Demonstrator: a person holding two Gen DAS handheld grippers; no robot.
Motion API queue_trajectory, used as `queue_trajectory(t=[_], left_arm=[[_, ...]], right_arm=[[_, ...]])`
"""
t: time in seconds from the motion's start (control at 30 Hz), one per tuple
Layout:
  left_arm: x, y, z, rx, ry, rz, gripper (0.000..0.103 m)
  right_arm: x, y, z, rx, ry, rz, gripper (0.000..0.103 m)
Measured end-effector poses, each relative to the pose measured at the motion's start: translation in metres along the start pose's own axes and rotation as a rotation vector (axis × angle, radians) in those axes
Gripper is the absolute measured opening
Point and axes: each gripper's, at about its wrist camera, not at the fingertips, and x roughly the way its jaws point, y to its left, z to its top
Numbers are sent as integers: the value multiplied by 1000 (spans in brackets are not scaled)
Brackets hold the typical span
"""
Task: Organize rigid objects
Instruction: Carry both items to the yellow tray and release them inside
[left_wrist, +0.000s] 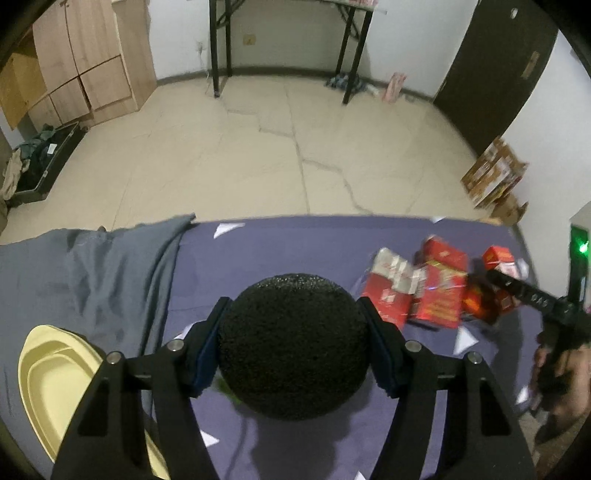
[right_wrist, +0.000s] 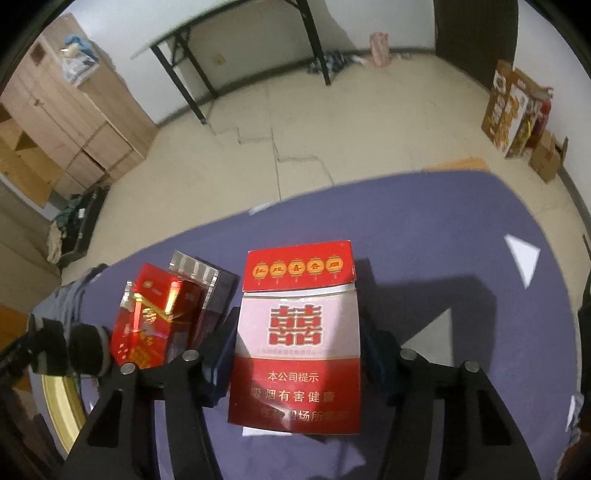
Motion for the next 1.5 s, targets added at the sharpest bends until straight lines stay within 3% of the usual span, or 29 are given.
queue_trajectory(t=[0.1, 0.23, 0.43, 0.53, 0.7, 0.8, 0.9, 1.13, 1.23, 1.33, 1.37, 1.43, 1.5], left_arm=[[-41, 8, -5, -5, -72, -18, 68], [-103, 55, -24, -73, -128, 8, 68], [-191, 138, -62, -145, -195, 104, 68], [-207, 185, -83, -200, -186, 168, 68], [-172, 250, -120, -304, -102, 245, 68], [-134, 282, -140, -391, -68, 197, 68], [-90, 300, -147, -403, 0, 231, 68], [-33, 331, -155, -404, 57, 215, 69], [-30, 328, -154, -380, 33, 225, 70], [-30, 329, -154, -384, 32, 230, 83], [-32, 329, -153, -391, 35, 231, 90], [-44, 325, -148, -389, 5, 224, 103], [-64, 313, -138, -372, -45, 213, 103]], right_arm=[[-30, 2, -12, -58, -77, 79, 58], [-73, 42, -34, -261, -151, 145, 57], [-120, 155, -73, -457, -181, 297, 57], [-126, 236, -105, -560, -155, 410, 57], [-64, 363, -201, -731, 25, 477, 57], [-13, 415, -251, -841, 120, 448, 57], [34, 457, -288, -914, 168, 375, 57], [89, 487, -318, -915, 195, 305, 57], [102, 491, -323, -889, 182, 305, 57], [104, 494, -331, -899, 177, 300, 59], [103, 492, -332, -870, 194, 319, 61], [88, 487, -327, -805, 196, 372, 89], [63, 480, -317, -783, 156, 382, 103]])
